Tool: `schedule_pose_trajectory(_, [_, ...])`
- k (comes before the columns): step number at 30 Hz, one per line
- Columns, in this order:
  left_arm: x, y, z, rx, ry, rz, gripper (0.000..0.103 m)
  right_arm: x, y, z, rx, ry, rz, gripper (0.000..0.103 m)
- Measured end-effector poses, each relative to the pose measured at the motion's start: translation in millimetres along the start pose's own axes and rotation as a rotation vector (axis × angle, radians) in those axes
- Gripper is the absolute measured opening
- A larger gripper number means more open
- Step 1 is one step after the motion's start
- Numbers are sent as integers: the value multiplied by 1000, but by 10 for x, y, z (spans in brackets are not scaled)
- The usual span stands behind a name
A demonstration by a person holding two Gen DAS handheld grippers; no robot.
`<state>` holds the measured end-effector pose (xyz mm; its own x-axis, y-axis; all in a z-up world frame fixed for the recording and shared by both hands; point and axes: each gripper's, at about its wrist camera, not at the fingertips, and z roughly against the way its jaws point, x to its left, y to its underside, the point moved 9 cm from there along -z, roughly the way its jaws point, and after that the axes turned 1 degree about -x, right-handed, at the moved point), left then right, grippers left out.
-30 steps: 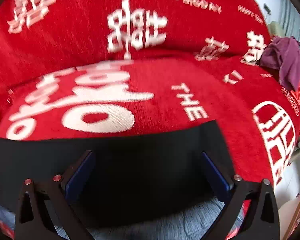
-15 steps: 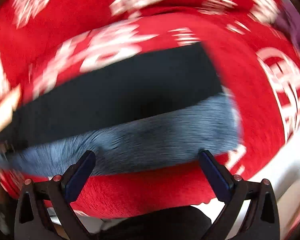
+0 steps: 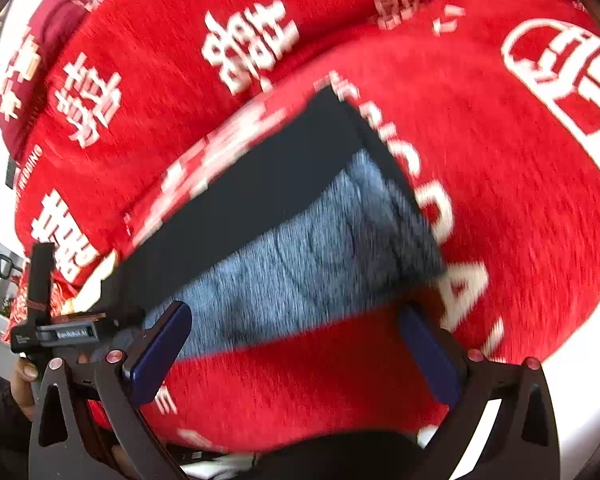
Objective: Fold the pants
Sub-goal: 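Grasp the grey-lined trouser end with the right gripper and lift it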
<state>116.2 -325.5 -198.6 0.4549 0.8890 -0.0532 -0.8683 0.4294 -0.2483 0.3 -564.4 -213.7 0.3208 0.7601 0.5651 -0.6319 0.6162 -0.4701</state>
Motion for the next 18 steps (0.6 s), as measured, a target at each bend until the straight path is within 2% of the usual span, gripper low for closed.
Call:
schedule_pose_trajectory(3, [-12,-6,-9,-10,-25,17,103,-31,-157,0,-37,-24,-11,100])
schedule_pose_trajectory(4, [-6,-6,-12,-13,-26,22,103,-35,-210,-32,-42,-21,-6,95])
schedule_pose_trajectory(6, [-4,-11,-18,-15,-25,30,103,-80,-297,-45,-53,23,9,71])
schedule_pose_trajectory(7, [-5,-12,-19,-15,-26,33,103,-115,-320,-64,-41,42,8,30])
schedule_pose_trajectory(8, [-7,-10,-23,-16,-27,35,103,-117,-313,-78,-21,28,-6,19])
schedule_pose_trajectory(10, [-12,-5,-35,-22,-38,36,103,-54,-342,-9,-46,18,4,16])
schedule_pose_trajectory(14, [-48,-9,-42,-52,-78,24,103,220,-413,173,-102,67,100,15])
schedule_pose_trajectory(17, [-13,-9,4,-22,-48,44,103,499,-503,303,-135,92,169,15])
schedule_pose_trajectory(18, [41,-9,56,-15,-36,81,103,576,-522,331,-141,102,191,15])
